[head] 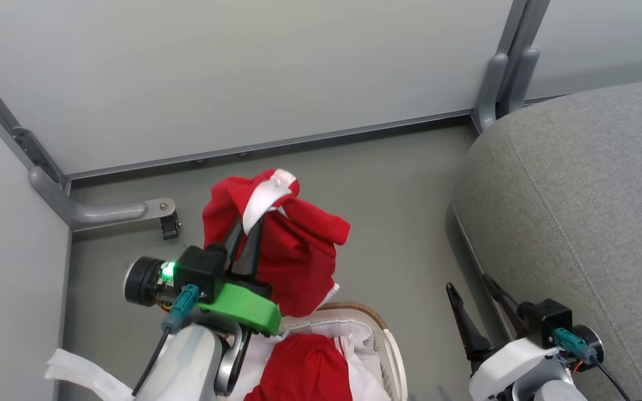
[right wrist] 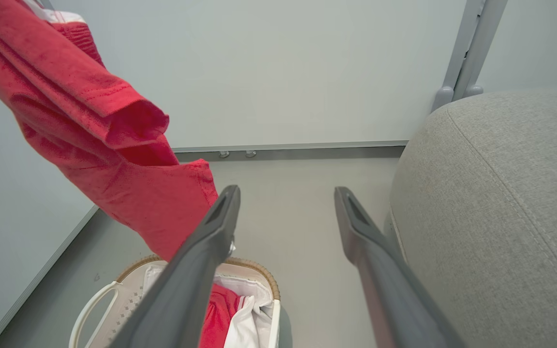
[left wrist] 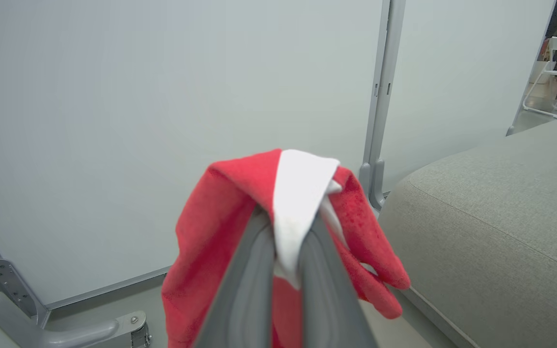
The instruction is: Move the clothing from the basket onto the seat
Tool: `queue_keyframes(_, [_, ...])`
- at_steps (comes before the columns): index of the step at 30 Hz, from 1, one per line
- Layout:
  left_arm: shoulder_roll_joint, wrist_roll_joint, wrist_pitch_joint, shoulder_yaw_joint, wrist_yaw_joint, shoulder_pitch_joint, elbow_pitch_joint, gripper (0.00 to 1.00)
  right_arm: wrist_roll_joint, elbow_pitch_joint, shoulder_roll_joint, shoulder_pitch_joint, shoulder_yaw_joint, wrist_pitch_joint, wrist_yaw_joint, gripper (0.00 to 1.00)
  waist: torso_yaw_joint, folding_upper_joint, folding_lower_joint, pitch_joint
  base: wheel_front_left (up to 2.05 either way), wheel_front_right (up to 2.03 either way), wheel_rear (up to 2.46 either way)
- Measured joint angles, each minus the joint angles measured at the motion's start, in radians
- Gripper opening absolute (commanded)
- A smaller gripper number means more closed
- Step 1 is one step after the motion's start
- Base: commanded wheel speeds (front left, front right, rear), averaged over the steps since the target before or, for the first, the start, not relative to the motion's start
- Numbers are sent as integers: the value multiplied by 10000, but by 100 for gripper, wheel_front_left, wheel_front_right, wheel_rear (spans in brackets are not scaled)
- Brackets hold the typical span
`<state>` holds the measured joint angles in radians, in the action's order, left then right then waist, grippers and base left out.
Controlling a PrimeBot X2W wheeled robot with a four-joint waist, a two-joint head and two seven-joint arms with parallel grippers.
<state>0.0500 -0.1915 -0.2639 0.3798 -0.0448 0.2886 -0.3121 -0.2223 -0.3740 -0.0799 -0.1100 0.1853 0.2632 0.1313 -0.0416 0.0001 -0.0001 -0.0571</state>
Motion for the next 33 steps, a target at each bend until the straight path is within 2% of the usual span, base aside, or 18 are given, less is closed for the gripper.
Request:
queue_keyframes(6, [0,-178,0,23,8,386,836,0,130,67,-140,89,667,0,0,100,35,0,0,155,0,0,0])
queue_keyframes(11, [-2,-278,0,213,12,652,1091,0,153,268,-232,31,1810,0,0,100,129,0,0,172,0,0,0])
queue_keyframes(20, [2,-593,0,995,33,765,1287,0,-731,752,-230,-1226,4105,0,0,100,557,0,0,120,0,0,0])
queue_keyframes(25, [0,-876,0,1724,8,767,1365,0,-512,844,-94,-2050,4057,2,0,100,953,0,0,115,0,0,0])
queue_keyframes(30, [0,-1279,0,2433,29,775,1419,0,54,293,140,-2360,3718,0,0,100,1455,0,0,134,0,0,0])
queue_keyframes(31, [-2,-1315,0,2546,46,782,1417,0,25,142,174,-2364,3760,0,0,23,1541,0,0,139,0,0,0])
queue_keyframes(32, [2,-1373,0,2671,56,795,1415,0,-96,-31,213,-2362,3837,0,0,0,1650,0,0,148,0,0,0])
queue_keyframes(33, [-2,-1463,0,2748,73,798,1409,0,-205,-121,259,-2363,3856,0,2,0,1751,0,0,157,0,0,0])
